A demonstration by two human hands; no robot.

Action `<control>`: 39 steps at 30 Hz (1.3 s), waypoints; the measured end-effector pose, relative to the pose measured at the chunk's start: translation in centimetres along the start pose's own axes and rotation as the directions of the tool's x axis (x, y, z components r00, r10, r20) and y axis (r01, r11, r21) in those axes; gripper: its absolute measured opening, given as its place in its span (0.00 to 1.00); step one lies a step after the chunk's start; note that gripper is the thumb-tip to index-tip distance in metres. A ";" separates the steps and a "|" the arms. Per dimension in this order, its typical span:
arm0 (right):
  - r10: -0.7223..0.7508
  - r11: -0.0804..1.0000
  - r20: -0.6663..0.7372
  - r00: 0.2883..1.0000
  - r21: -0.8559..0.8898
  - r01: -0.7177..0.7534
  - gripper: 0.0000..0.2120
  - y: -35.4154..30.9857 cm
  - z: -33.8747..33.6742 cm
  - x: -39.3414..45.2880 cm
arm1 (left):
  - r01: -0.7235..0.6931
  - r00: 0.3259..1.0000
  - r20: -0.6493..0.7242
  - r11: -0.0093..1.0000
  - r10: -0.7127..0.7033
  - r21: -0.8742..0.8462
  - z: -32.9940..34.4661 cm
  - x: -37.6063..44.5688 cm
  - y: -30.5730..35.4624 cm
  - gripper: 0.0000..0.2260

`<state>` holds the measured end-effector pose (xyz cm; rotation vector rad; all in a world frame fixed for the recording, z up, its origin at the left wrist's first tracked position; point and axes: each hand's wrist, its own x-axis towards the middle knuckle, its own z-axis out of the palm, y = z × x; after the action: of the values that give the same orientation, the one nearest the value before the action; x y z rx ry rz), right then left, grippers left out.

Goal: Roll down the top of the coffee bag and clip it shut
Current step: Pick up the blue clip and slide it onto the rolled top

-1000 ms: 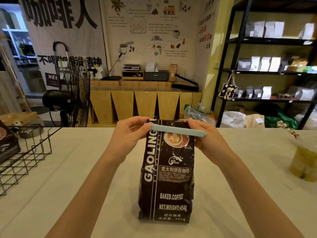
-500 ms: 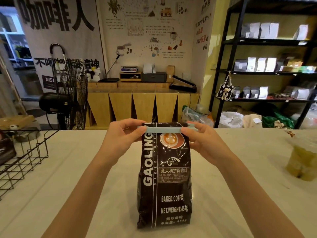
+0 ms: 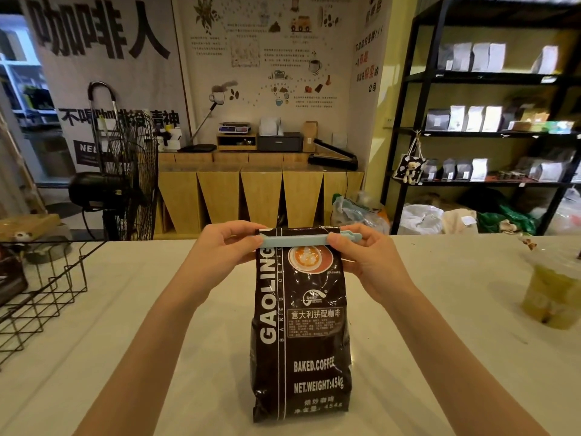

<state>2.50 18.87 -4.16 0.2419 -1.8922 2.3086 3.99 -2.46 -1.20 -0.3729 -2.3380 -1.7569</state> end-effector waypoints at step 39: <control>-0.268 0.923 0.172 0.948 -0.235 0.304 0.08 -0.9 -0.6 -1.2 | -0.264 0.959 0.257 0.723 0.123 0.639 3.9 1.2 4.4 0.13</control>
<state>3.88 19.58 -3.66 0.6149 -2.0380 1.8759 4.25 2.56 2.08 -0.6518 -2.7394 -0.7107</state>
